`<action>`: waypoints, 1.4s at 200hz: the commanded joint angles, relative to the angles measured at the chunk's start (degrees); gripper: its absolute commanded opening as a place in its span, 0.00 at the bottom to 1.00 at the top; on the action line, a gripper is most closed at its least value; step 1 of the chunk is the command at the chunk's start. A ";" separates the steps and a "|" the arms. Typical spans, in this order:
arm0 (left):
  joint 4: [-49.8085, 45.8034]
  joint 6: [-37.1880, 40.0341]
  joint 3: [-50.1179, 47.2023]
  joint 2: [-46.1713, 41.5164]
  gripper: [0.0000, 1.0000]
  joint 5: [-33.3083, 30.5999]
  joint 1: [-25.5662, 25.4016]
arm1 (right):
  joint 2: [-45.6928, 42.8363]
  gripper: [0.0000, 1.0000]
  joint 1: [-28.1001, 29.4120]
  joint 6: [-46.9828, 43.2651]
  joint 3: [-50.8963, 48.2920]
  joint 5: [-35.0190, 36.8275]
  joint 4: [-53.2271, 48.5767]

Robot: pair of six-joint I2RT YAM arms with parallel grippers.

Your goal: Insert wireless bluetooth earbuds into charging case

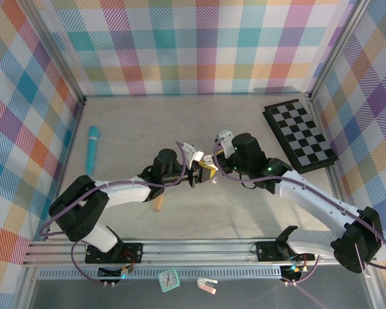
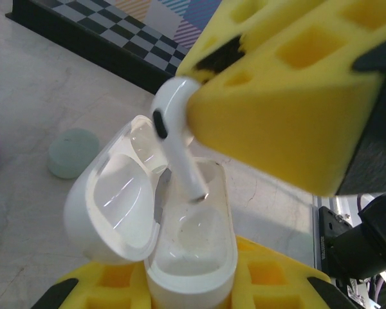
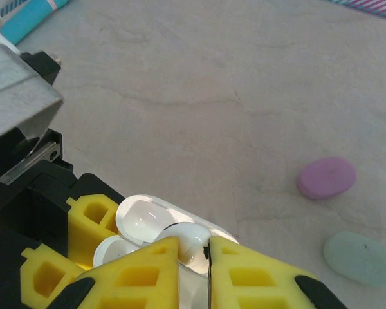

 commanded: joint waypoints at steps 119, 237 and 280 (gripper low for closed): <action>1.11 -1.59 3.55 0.96 0.10 -1.08 -1.14 | -1.23 0.18 1.27 -1.80 -0.16 -4.15 2.73; 0.80 0.09 3.49 0.27 0.11 -1.76 -1.14 | -4.90 0.27 1.40 -2.94 -0.69 -6.67 -0.86; 2.09 6.44 1.74 -1.00 0.10 -1.64 -1.08 | -8.64 0.39 1.35 -1.96 -0.98 -4.17 0.14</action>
